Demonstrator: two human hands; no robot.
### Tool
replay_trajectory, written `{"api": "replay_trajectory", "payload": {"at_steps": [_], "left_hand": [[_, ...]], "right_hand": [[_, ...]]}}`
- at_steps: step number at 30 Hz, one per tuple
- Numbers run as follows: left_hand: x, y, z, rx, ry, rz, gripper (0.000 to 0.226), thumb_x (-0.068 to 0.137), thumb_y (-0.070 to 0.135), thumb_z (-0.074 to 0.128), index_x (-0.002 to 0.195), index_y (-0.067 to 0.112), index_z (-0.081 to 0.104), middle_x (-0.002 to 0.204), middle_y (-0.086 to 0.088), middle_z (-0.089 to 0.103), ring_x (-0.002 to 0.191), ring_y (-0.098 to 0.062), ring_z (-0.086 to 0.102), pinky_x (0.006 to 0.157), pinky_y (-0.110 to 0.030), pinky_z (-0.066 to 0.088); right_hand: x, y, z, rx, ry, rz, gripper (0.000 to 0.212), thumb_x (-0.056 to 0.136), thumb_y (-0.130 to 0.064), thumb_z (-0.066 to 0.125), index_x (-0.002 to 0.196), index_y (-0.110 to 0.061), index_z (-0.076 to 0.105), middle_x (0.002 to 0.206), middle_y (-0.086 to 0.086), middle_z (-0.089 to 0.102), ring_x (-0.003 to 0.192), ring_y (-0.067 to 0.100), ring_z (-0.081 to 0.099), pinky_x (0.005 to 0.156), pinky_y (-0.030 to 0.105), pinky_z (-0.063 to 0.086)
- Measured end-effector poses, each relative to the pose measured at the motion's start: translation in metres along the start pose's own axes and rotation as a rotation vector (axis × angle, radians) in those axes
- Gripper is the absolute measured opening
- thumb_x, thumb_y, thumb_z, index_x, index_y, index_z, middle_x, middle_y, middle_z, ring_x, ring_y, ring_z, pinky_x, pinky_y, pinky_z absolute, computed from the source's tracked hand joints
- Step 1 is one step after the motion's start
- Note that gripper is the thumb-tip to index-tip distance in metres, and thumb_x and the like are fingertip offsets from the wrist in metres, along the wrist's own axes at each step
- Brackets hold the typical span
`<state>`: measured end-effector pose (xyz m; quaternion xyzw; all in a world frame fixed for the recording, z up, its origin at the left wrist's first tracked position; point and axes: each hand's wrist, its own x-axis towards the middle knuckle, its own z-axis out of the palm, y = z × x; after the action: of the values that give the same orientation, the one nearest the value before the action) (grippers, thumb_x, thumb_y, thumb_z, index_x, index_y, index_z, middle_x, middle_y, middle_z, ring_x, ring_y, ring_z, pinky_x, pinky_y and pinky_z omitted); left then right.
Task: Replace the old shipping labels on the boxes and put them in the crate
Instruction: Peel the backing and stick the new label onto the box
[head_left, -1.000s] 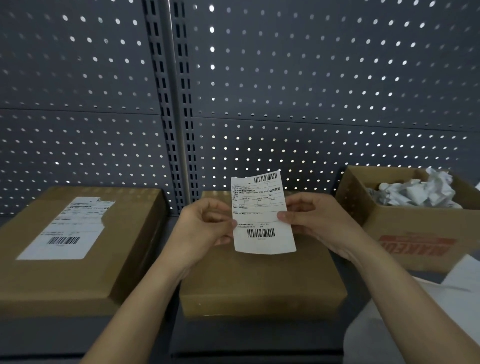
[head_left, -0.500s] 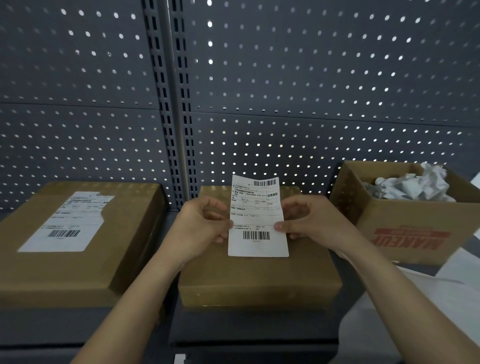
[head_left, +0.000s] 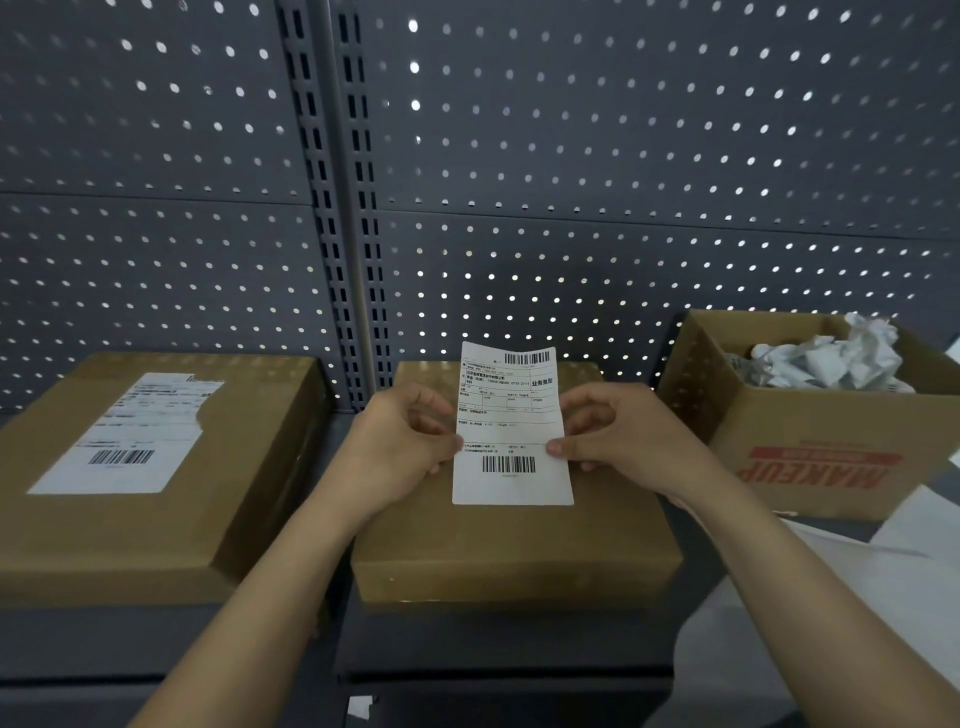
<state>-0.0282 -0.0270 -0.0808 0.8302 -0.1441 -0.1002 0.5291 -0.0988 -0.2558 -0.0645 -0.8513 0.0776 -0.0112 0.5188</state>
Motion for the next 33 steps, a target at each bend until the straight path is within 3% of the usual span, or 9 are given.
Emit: {"api": "replay_trajectory", "payload": {"at_steps": [9, 13, 21, 25, 33], "left_hand": [[-0.001, -0.001, 0.001, 0.061, -0.004, 0.017, 0.024, 0.078, 0.013, 0.078, 0.094, 0.02, 0.061, 0.075, 0.002, 0.07, 0.053, -0.003, 0.059, 0.053, -0.024, 0.045], [-0.002, 0.0, 0.003, 0.102, 0.006, 0.02, 0.023, 0.078, 0.013, 0.078, 0.09, 0.021, 0.061, 0.078, 0.001, 0.07, 0.063, -0.007, 0.062, 0.059, -0.027, 0.051], [-0.005, 0.002, 0.004, 0.164, 0.029, 0.016, 0.021, 0.078, 0.015, 0.077, 0.088, 0.023, 0.061, 0.081, 0.004, 0.069, 0.078, -0.007, 0.065, 0.066, -0.027, 0.054], [-0.006, 0.003, 0.004, 0.174, 0.036, 0.015, 0.021, 0.078, 0.015, 0.077, 0.088, 0.022, 0.06, 0.081, 0.005, 0.069, 0.077, -0.005, 0.064, 0.064, -0.024, 0.051], [-0.006, 0.003, 0.005, 0.179, 0.059, 0.019, 0.021, 0.077, 0.014, 0.078, 0.088, 0.022, 0.061, 0.079, 0.006, 0.069, 0.076, -0.005, 0.064, 0.067, -0.025, 0.053]], "right_hand": [[0.001, 0.004, 0.003, -0.038, 0.008, -0.023, 0.036, 0.072, -0.009, 0.084, 0.103, -0.021, 0.07, 0.088, 0.003, 0.073, 0.08, 0.02, 0.07, 0.063, 0.026, 0.058], [0.002, 0.004, 0.004, -0.089, 0.016, -0.023, 0.036, 0.072, -0.012, 0.084, 0.103, -0.024, 0.07, 0.087, 0.0, 0.073, 0.079, 0.02, 0.07, 0.065, 0.028, 0.059], [-0.002, 0.003, 0.011, -0.246, 0.087, -0.062, 0.039, 0.072, -0.02, 0.085, 0.104, -0.031, 0.068, 0.085, -0.009, 0.069, 0.076, 0.004, 0.066, 0.076, 0.029, 0.057], [-0.006, 0.001, 0.014, -0.304, 0.113, -0.084, 0.037, 0.075, -0.023, 0.083, 0.106, -0.033, 0.066, 0.086, -0.012, 0.068, 0.075, -0.002, 0.064, 0.071, 0.019, 0.052], [-0.01, 0.001, 0.013, -0.442, 0.149, -0.073, 0.042, 0.076, -0.035, 0.081, 0.116, -0.037, 0.066, 0.084, -0.014, 0.062, 0.078, -0.002, 0.057, 0.064, 0.017, 0.041]]}}
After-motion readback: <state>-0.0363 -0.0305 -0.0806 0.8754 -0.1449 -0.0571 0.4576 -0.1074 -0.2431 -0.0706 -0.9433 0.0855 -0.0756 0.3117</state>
